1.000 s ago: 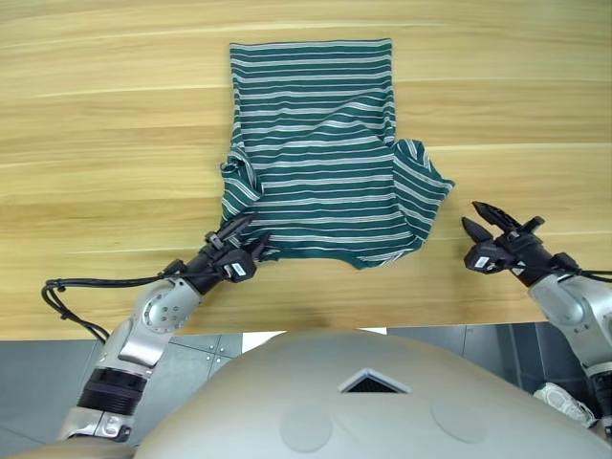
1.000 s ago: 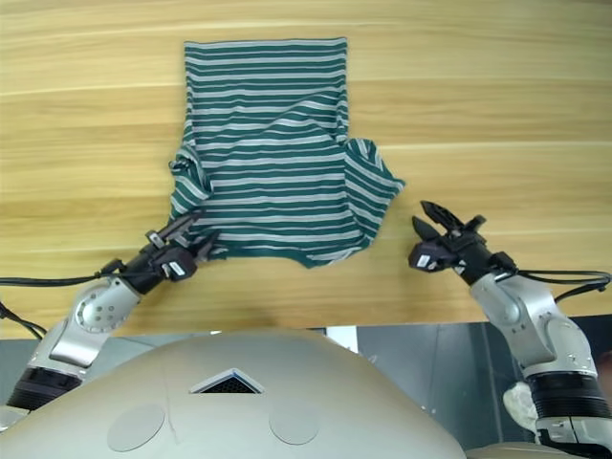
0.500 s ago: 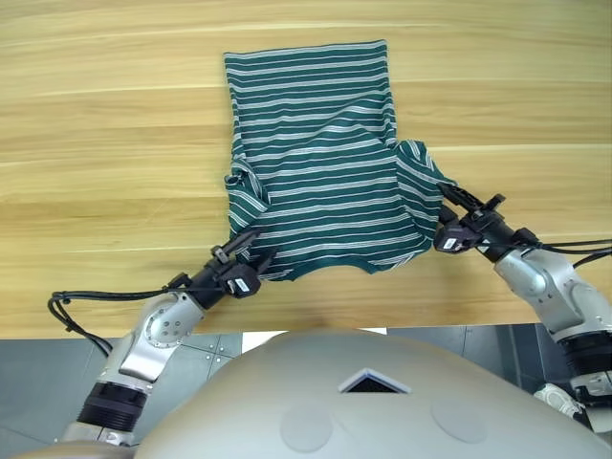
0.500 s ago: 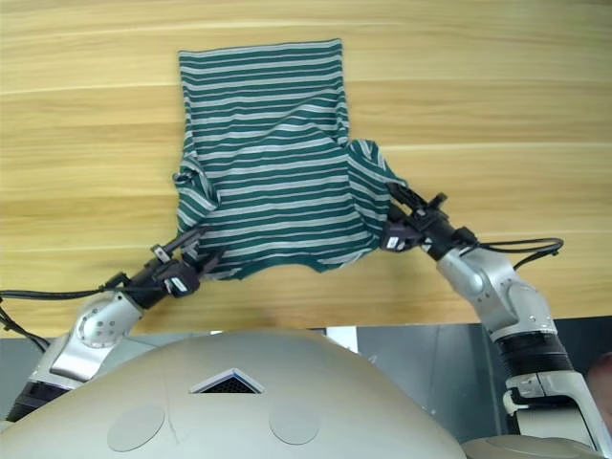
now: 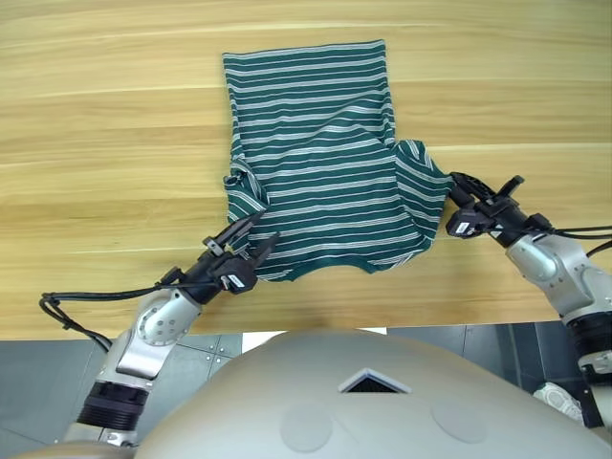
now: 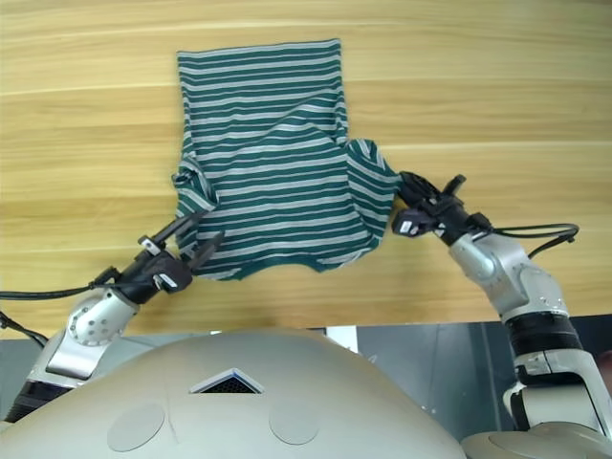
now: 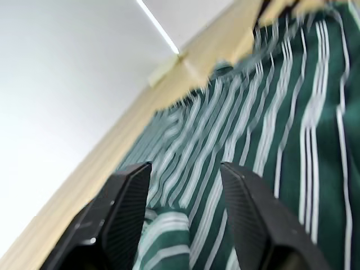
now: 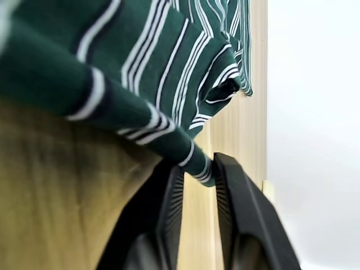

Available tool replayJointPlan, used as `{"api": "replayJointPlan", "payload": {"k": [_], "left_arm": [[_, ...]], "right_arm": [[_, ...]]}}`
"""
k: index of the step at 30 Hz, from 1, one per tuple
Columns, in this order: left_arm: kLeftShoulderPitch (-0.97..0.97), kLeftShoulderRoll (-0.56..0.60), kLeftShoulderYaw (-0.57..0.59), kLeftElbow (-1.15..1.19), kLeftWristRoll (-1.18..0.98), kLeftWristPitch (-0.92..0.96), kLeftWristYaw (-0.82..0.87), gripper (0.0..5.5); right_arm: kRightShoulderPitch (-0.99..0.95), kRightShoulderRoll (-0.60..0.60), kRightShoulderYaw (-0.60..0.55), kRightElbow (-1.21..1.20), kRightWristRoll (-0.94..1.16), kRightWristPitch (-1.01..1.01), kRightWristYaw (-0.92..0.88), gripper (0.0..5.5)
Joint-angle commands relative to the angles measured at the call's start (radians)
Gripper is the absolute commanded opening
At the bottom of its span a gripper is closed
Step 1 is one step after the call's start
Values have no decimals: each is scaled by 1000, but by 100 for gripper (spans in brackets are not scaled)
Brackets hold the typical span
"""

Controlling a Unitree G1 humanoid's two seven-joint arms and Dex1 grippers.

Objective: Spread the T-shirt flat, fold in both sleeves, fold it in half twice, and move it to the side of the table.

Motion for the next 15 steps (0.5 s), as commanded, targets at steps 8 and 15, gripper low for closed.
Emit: {"api": "replayJointPlan", "payload": {"k": [8,15], "left_arm": [[20,-3,2,-44,-69,-30,-38,230],[19,-5,3,-48,-92,-43,-56,230]], "right_arm": [[24,34,70,79,-14,8,21,2],[49,52,50,-18,35,-44,-14,2]]}}
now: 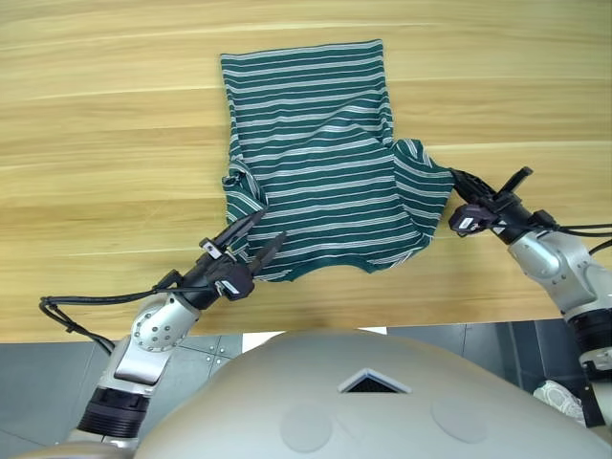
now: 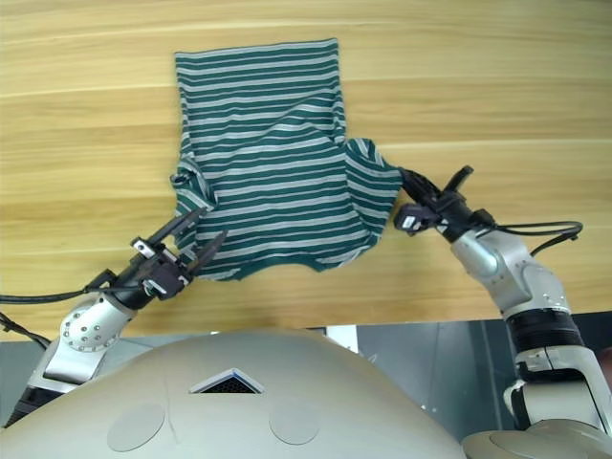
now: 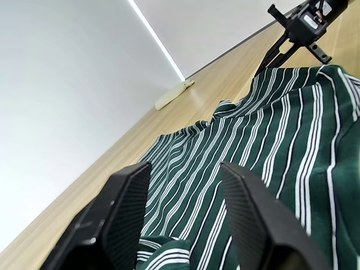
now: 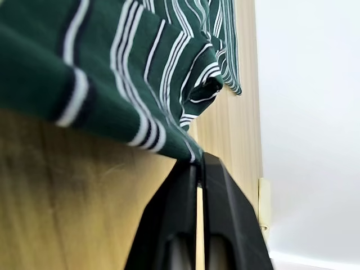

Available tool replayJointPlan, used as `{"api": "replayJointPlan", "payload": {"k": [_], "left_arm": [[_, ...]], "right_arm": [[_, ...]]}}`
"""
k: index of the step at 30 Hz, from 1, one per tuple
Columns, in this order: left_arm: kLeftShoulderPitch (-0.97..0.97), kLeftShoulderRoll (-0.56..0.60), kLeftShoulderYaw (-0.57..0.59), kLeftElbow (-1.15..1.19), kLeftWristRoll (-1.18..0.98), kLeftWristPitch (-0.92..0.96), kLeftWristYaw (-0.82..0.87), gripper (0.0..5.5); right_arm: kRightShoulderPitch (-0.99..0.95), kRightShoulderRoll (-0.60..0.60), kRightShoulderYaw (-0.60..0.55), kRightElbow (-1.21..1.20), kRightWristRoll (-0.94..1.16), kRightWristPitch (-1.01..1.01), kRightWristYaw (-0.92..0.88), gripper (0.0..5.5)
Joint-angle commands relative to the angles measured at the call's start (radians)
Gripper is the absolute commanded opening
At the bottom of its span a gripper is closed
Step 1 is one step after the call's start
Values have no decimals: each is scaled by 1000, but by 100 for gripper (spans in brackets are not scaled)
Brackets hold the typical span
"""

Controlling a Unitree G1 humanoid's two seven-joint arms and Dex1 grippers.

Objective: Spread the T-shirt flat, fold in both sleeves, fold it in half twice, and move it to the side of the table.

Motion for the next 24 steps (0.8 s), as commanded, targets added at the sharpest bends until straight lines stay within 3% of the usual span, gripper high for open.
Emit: {"api": "replayJointPlan", "payload": {"k": [1,10,24], "left_arm": [[-1,3,2,-11,-15,-11,-16,230],[-24,-17,-7,12,-17,-6,-23,230],[-52,-46,-26,38,-12,-7,-30,230]], "right_arm": [[62,57,36,-62,2,-28,-6,2],[70,104,-38,-202,56,-21,-26,2],[86,162,5,-280,60,-33,56,2]]}}
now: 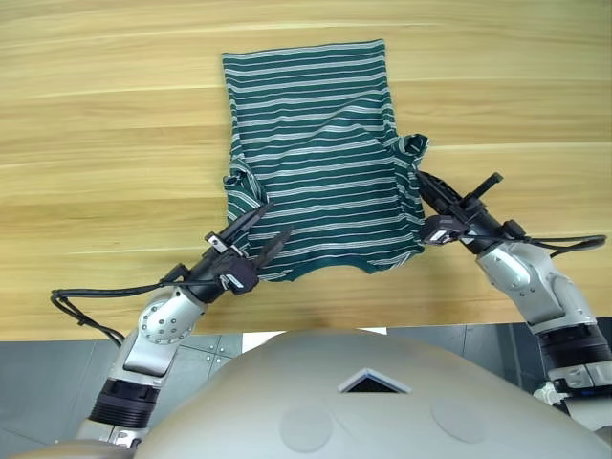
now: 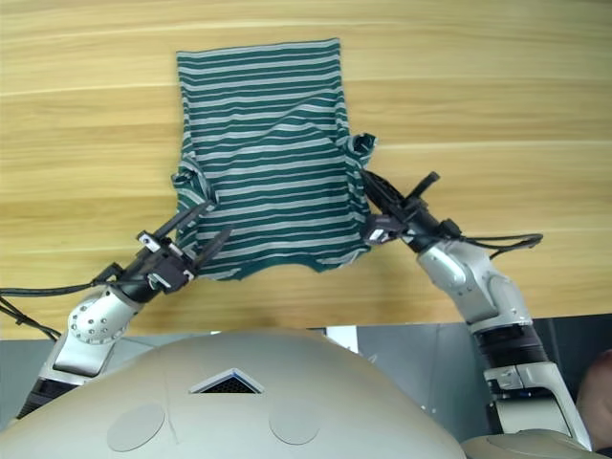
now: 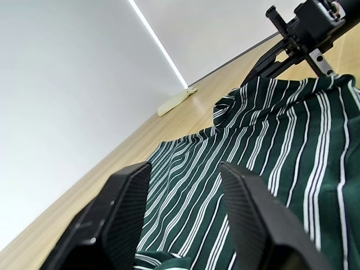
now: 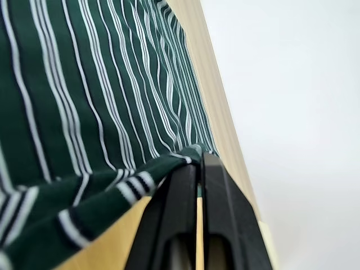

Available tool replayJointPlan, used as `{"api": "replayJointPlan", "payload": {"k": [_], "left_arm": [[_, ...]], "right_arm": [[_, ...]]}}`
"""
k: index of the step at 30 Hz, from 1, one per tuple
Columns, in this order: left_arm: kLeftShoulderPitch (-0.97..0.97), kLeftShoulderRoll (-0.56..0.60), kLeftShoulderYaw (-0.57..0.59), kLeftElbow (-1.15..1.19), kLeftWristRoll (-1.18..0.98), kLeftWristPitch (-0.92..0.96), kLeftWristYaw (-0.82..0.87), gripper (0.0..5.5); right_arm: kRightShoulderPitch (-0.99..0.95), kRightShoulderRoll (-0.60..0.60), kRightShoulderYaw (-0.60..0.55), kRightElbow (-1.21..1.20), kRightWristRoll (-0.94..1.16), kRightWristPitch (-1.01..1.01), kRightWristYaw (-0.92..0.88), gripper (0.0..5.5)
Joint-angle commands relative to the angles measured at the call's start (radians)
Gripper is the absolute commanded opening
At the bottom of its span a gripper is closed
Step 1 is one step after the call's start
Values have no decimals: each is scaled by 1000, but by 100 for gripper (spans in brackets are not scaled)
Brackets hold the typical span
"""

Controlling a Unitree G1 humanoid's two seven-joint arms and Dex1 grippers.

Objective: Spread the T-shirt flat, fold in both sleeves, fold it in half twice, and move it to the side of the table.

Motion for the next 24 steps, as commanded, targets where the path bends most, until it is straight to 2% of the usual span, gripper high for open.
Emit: {"api": "replayJointPlan", "payload": {"k": [1,6,17,20,22,24], "left_arm": [[-10,-4,-7,15,1,-4,-10,230],[-17,-8,-18,22,-1,-6,-13,230],[-16,-4,7,21,1,-1,-2,230],[-19,7,78,21,-6,-3,24,230],[-30,5,200,21,5,27,83,230],[-32,24,378,55,81,100,182,230]], "right_arm": [[-3,23,28,-23,2,0,33,2],[-13,48,58,-11,-13,2,51,2],[-4,44,83,-5,-20,14,95,184],[-2,45,66,4,-18,25,82,234],[10,35,31,-19,50,15,91,234],[4,19,-86,-55,188,13,83,234]]}}
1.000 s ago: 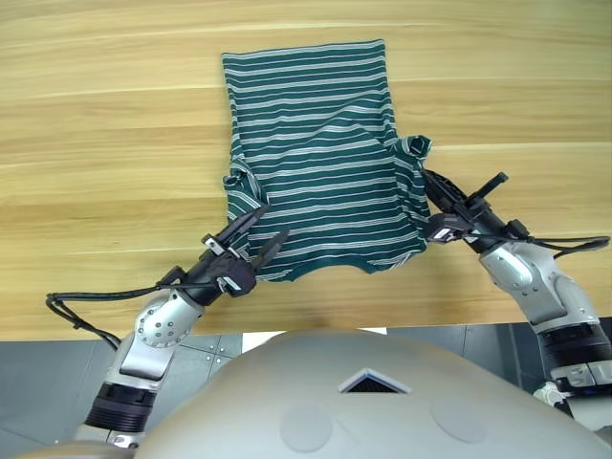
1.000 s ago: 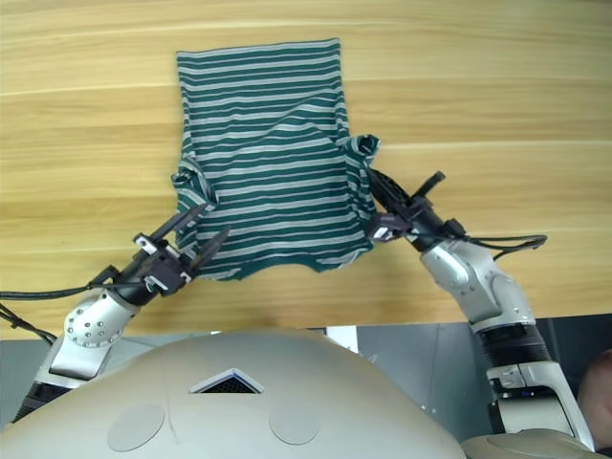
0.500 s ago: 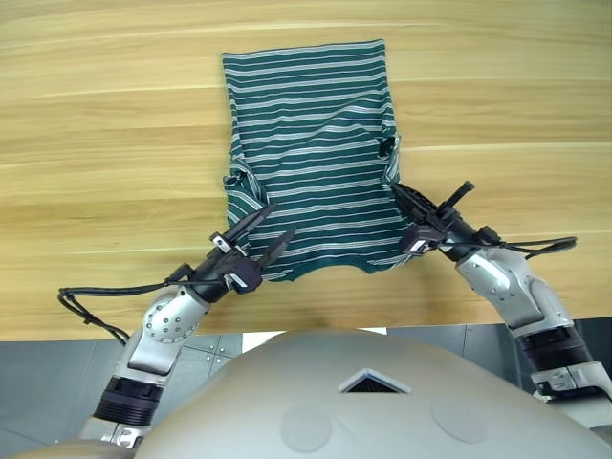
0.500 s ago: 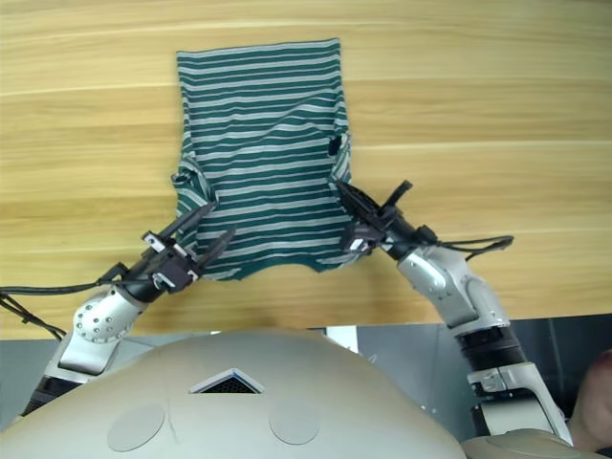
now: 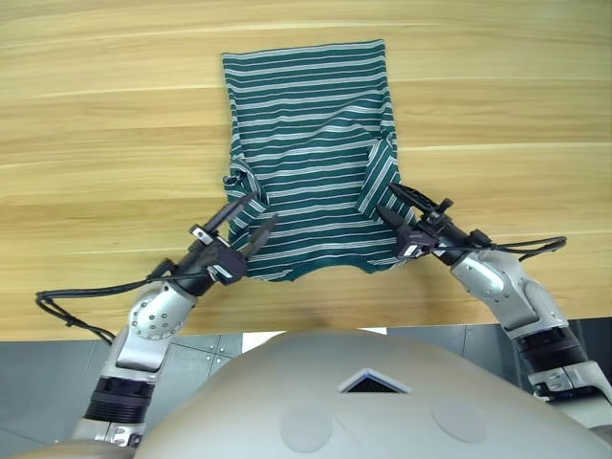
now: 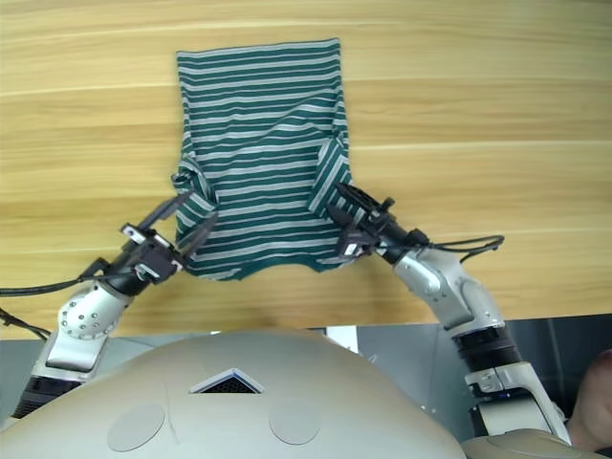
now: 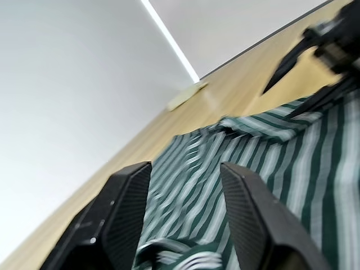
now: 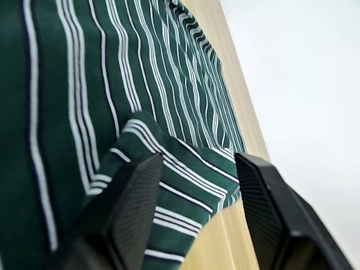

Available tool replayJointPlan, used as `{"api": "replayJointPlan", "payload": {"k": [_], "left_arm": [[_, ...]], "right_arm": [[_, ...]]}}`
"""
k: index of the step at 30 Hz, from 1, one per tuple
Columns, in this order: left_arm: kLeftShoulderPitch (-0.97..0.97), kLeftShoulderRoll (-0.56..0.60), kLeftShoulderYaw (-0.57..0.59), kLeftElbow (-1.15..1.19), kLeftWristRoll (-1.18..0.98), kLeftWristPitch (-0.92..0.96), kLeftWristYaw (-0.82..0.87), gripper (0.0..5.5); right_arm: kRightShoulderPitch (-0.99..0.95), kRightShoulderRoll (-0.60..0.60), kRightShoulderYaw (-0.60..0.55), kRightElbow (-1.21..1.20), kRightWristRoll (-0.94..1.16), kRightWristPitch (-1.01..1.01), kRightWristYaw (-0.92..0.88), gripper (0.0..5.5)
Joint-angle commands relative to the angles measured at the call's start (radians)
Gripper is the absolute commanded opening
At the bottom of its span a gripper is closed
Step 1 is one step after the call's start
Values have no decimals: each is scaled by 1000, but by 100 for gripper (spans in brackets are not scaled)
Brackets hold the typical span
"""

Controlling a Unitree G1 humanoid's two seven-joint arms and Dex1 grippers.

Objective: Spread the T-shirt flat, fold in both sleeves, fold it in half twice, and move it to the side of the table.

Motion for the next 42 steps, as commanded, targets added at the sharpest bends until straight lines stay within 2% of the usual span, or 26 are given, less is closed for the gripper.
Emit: {"api": "replayJointPlan", "payload": {"k": [1,2,4,9,11,17,23,30,40,42], "left_arm": [[-4,53,285,64,129,118,144,230],[29,93,338,106,171,136,149,230],[103,153,356,162,226,125,112,230],[156,238,163,188,228,58,-85,230],[170,258,67,172,206,45,-182,230],[106,275,-90,130,123,33,-305,230],[31,271,-165,181,117,29,-320,230],[8,277,-162,188,119,17,-280,230],[-6,289,-235,183,116,12,-324,230],[-10,293,-246,186,110,10,-332,202]], "right_arm": [[-19,-50,-210,-40,191,3,-24,234],[-31,-89,-270,1,179,5,-47,234],[-38,-150,-309,76,110,-13,-68,234],[34,-197,-190,154,-27,-46,-12,234],[71,-210,-155,131,-13,-53,48,234],[179,-274,-135,48,58,-89,164,234],[191,-286,-124,35,78,-110,203,234],[185,-296,-98,43,76,-125,234,234],[183,-309,-68,12,93,-153,269,234],[175,-306,-61,11,94,-155,275,240]]}}
